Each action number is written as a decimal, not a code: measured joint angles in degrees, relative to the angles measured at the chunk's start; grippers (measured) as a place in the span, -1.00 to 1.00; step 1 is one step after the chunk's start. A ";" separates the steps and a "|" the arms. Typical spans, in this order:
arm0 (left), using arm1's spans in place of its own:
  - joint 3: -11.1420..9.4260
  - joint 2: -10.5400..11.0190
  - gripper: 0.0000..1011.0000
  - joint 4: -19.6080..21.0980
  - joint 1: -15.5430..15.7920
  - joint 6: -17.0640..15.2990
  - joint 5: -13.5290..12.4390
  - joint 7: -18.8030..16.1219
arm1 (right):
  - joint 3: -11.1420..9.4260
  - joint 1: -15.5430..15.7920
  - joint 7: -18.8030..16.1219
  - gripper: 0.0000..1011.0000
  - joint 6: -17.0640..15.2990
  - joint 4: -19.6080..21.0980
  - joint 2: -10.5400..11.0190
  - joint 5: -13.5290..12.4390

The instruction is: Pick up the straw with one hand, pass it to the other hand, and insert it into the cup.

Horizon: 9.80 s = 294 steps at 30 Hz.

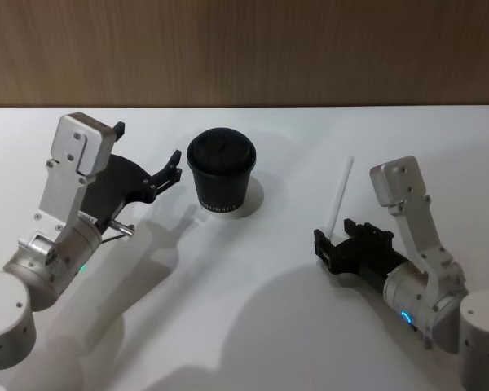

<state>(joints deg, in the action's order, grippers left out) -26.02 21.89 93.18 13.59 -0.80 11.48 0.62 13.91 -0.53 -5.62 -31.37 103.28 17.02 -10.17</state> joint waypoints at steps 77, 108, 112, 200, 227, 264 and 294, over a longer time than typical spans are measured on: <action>0.00 0.00 0.98 0.00 0.00 0.00 0.00 0.00 | -6.95 -8.74 -16.11 -0.99 30.06 -2.21 4.45 -4.39; 0.00 0.00 0.98 0.00 0.00 0.00 0.00 0.00 | -1.14 -21.08 -37.30 -1.00 37.21 -12.31 3.62 -20.45; 0.00 0.00 0.98 0.00 0.00 0.00 0.00 0.00 | 0.48 -22.72 -38.90 -1.00 37.18 -14.23 2.80 -21.38; 8.62 -2.14 0.98 5.53 6.08 -0.20 40.43 30.40 | 3.61 -25.35 -39.87 -1.00 37.45 -18.17 1.71 -23.47; 5.99 -6.18 0.98 -3.17 13.44 -3.12 46.78 32.00 | 3.61 -25.34 -39.88 -0.99 37.45 -18.17 1.71 -23.47; 3.67 -6.55 0.91 -4.88 15.99 -1.61 47.84 31.18 | 3.61 -25.34 -39.87 -0.99 37.45 -18.17 1.71 -23.47; 2.06 -5.97 -0.83 -5.55 17.46 -0.30 47.99 30.07 | 3.61 -25.34 -39.87 -0.99 37.45 -18.17 1.71 -23.47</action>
<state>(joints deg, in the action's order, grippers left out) -23.96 15.93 87.63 31.04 -1.10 59.48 30.70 17.52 -25.87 -45.49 6.08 85.11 18.73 -33.64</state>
